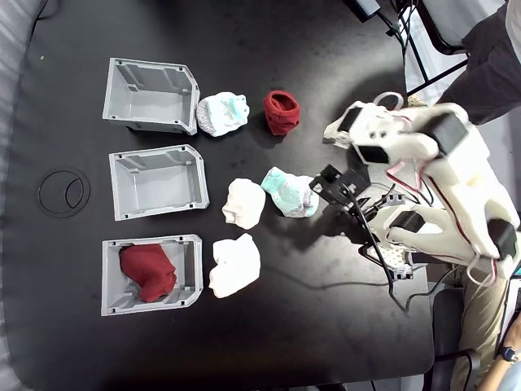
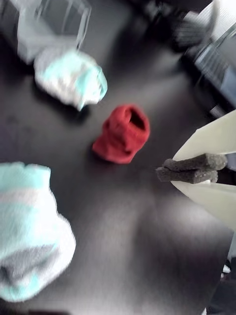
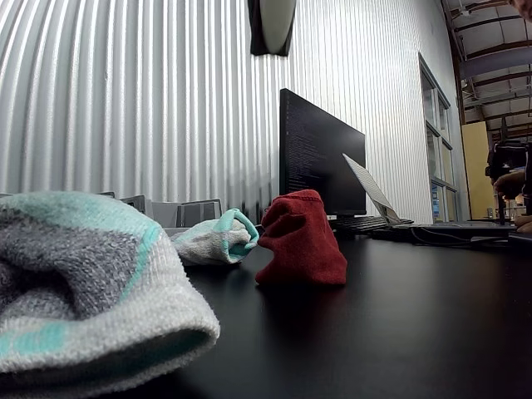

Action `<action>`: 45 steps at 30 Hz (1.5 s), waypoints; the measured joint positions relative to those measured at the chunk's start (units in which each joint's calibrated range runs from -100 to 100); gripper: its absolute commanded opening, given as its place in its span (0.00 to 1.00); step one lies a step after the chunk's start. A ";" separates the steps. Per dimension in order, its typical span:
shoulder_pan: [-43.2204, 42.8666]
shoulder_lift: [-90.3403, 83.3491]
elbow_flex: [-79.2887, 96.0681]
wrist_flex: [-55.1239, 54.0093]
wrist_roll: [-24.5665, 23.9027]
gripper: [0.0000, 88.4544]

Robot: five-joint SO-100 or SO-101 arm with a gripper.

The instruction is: Put the sock in the container

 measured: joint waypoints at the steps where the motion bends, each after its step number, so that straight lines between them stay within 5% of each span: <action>1: 0.00 2.34 -1.71 0.76 0.00 0.01; 34: 7.09 45.79 -50.18 2.27 0.05 0.02; 45: 6.98 48.30 -53.33 8.16 0.05 0.29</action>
